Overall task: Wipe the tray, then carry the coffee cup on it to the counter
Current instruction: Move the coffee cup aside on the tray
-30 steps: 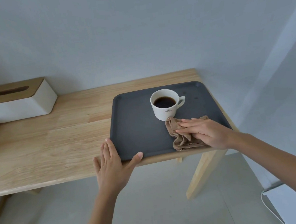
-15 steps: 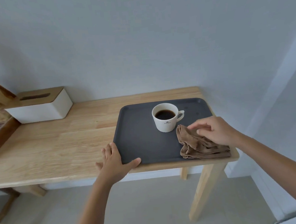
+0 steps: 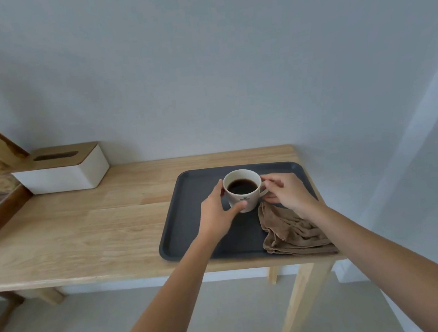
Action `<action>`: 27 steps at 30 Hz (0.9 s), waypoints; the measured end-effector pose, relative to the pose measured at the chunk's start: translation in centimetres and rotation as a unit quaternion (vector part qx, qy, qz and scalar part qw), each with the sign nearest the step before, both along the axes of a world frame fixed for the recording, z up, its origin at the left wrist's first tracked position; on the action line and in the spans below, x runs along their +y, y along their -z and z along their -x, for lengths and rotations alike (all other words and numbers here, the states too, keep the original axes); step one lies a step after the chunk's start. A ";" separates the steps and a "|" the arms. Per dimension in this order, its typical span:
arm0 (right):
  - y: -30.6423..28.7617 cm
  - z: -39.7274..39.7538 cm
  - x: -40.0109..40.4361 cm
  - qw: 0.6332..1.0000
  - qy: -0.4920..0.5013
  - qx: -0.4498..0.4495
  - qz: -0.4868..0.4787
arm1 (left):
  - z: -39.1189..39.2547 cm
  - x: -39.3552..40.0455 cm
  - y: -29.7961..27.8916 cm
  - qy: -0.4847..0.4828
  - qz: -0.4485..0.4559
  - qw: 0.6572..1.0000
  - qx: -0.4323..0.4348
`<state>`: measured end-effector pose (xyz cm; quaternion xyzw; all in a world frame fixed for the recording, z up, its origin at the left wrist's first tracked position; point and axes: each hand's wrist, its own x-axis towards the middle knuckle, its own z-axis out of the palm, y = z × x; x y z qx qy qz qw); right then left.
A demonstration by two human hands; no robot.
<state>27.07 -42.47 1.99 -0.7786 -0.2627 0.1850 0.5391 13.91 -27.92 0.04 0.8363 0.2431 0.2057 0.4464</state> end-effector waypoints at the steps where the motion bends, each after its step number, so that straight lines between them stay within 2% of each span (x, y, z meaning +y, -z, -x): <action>1: 0.0 0.0 0.1 1.000 0.004 0.005 -0.008 | -0.1 0.1 0.1 -0.004 -0.001 1.000 -0.016; 12: -0.2 -1.2 6.2 0.998 0.015 0.053 -0.027 | -0.4 5.8 -1.0 -0.002 -0.024 0.998 -0.062; 20: -0.9 -1.1 13.7 0.997 0.002 0.065 -0.030 | -0.2 12.4 -1.7 -0.017 -0.019 0.998 -0.052; 27: -0.5 -1.0 17.1 0.996 0.012 0.082 -0.020 | -0.1 15.3 -0.9 -0.037 -0.018 0.998 -0.042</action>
